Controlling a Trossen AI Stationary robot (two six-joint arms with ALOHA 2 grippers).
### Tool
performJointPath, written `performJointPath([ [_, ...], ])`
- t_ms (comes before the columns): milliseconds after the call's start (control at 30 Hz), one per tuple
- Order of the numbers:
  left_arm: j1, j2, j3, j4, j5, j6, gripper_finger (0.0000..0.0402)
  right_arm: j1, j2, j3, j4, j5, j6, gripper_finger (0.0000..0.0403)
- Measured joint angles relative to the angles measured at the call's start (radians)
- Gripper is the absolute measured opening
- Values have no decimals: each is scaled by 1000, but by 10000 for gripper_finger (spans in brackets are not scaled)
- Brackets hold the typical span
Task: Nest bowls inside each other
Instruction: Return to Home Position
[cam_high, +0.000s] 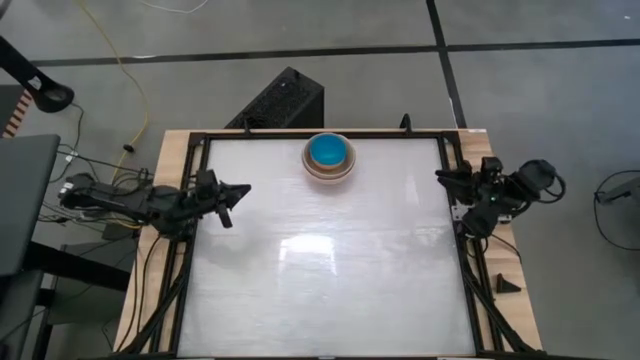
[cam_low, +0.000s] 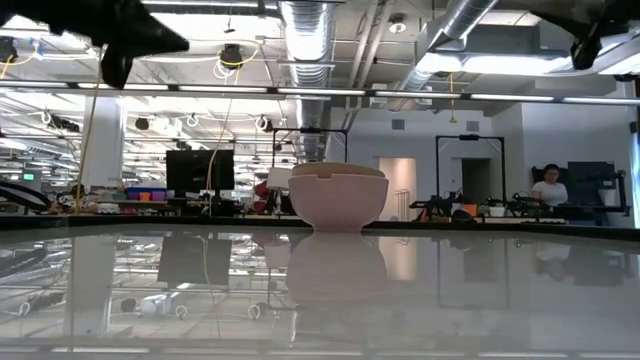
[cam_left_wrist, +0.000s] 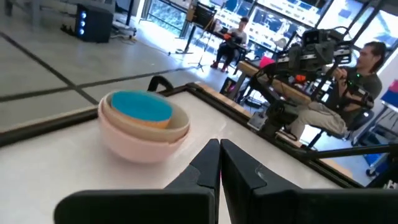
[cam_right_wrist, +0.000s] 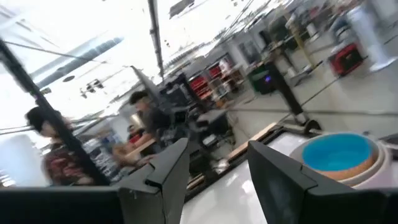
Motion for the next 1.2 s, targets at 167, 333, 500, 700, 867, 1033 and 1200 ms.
performJointPath([
  [167, -41, -67, -91, 2, -53, -47, 0, -9, 1, -66, 47, 16, 7, 198],
  [333, -62, -125, -147, 11, -96, -49, 0, -33, 1, -170, 132, 18, 66, 198],
  [500, -68, -182, -215, 17, -90, -67, 0, -46, 1, -319, 371, 2, 63, 198],
  [700, -69, -239, -283, 34, -82, -64, 0, -45, 3, -420, 484, 1, 73, 198],
  [867, -69, -282, -356, 69, -70, -38, 0, -46, 2, -420, 467, 1, 46, 198],
  [1033, -69, -314, -390, 23, -69, -57, 0, -46, 2, -420, 413, 1, 63, 198],
  [1200, -69, -313, -391, 24, -65, -26, 0, -46, 2, -420, 317, 1, 143, 198],
])
